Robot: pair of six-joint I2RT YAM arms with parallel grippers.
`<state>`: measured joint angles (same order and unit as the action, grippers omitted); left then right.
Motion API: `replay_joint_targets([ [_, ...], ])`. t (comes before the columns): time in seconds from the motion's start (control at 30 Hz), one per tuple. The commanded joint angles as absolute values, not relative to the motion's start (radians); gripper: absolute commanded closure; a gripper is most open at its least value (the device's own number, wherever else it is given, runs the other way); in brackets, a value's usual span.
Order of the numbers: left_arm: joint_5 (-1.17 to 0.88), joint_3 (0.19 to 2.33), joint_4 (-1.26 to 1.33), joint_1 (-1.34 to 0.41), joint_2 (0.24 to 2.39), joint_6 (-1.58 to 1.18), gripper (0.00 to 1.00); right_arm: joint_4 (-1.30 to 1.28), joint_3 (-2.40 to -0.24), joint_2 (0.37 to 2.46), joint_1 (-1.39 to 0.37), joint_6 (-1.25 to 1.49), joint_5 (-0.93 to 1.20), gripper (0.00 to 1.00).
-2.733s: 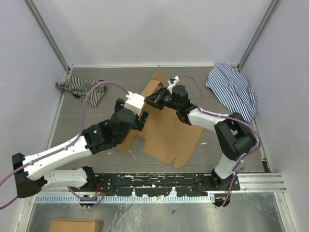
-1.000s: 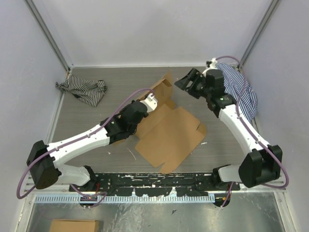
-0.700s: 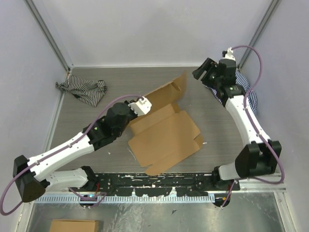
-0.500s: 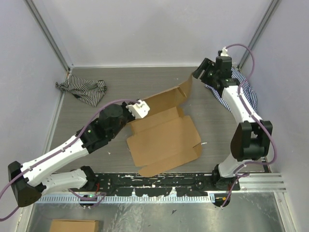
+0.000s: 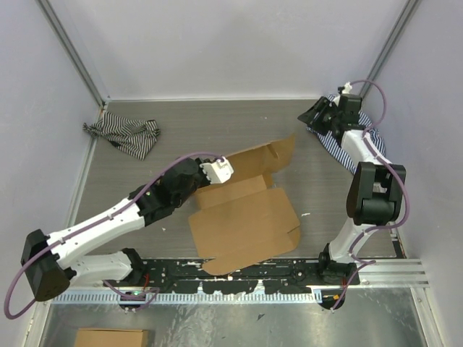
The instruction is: Fold the paper box
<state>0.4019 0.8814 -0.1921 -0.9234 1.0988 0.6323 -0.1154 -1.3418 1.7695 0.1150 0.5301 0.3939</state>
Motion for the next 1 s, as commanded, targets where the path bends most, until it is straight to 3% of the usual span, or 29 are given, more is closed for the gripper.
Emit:
replay_joint_targets([
  [0.0,0.408,0.916,-0.146,-0.920,1.153,0.634,1.00,0.035,-1.244,1.744,0.104,0.498,0.499,0.44],
  [0.47,0.565,0.915,-0.060,-0.920,1.262,0.693,1.00,0.135,-1.207,1.845,0.104,0.468,0.591,0.46],
  [0.97,0.595,0.935,-0.087,-0.920,1.305,0.691,1.00,0.172,-1.198,1.912,0.102,0.453,0.681,0.49],
])
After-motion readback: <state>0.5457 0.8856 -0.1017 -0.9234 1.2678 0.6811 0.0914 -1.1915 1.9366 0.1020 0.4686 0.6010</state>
